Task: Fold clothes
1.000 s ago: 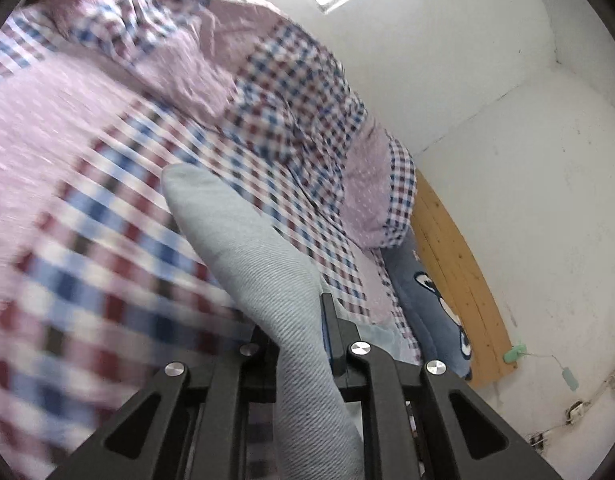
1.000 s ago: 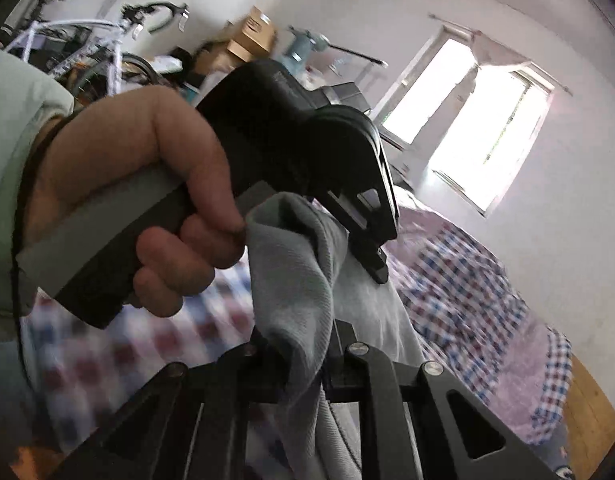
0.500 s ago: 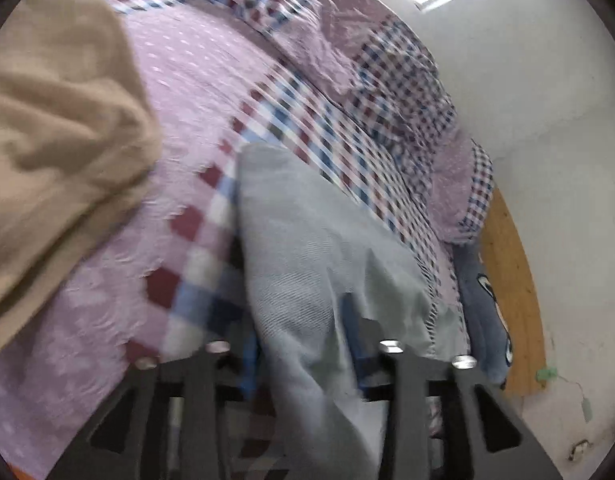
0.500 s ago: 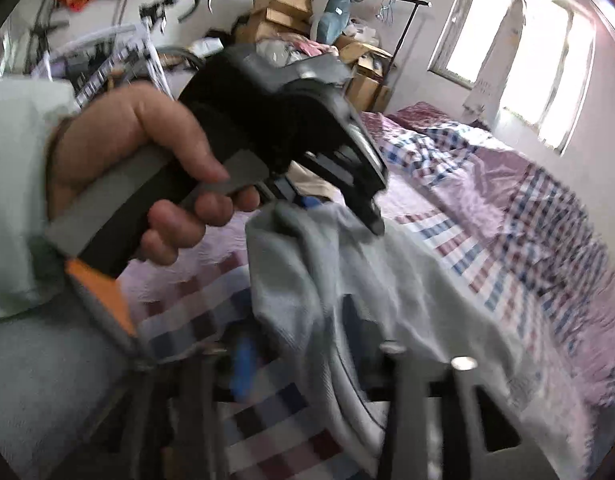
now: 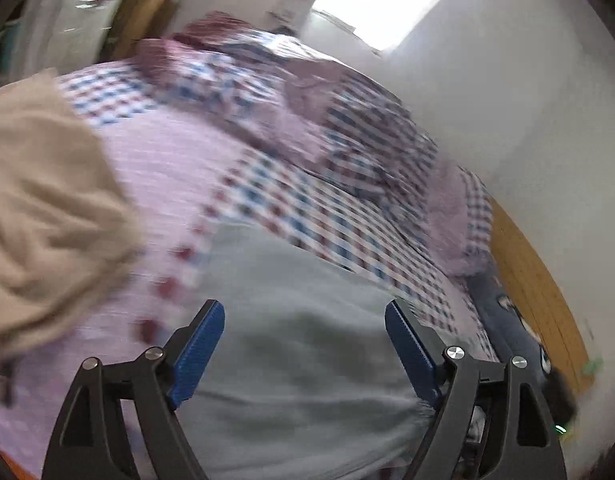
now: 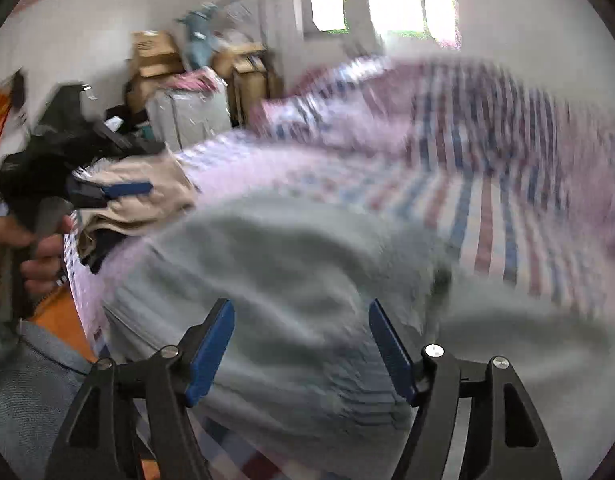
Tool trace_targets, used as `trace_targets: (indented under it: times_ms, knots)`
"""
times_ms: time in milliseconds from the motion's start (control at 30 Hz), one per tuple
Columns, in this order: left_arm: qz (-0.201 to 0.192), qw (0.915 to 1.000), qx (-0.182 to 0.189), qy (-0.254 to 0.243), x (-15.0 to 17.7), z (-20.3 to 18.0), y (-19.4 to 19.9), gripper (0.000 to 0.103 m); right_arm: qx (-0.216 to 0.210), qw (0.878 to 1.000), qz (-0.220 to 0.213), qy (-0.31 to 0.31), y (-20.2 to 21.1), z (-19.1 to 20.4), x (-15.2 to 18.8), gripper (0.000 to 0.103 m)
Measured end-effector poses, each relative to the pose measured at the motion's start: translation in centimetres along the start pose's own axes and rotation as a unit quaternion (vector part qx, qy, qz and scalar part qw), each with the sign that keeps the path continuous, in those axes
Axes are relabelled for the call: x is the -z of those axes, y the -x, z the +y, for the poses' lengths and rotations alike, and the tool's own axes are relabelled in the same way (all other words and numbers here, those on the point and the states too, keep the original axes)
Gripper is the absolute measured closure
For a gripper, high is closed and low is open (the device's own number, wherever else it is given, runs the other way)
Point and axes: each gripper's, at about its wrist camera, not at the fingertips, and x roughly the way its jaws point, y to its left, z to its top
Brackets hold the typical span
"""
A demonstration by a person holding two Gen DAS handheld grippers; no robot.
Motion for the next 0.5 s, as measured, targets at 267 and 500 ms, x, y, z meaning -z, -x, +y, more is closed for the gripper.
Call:
trace_targets:
  times_ms: [267,500]
  knots:
    - [0.055,0.9957,0.047,-0.057,3.4,-9.1,-9.3,0.017,-0.033,0.998,-0.017,-0.054,2.2,-4.1,0.6,0.03]
    - [0.068,0.992,0.019,-0.105,6.8,-10.3,-14.6,0.017,0.051,0.98,-0.06,-0.182,8.2,-14.1,2.3,0.03]
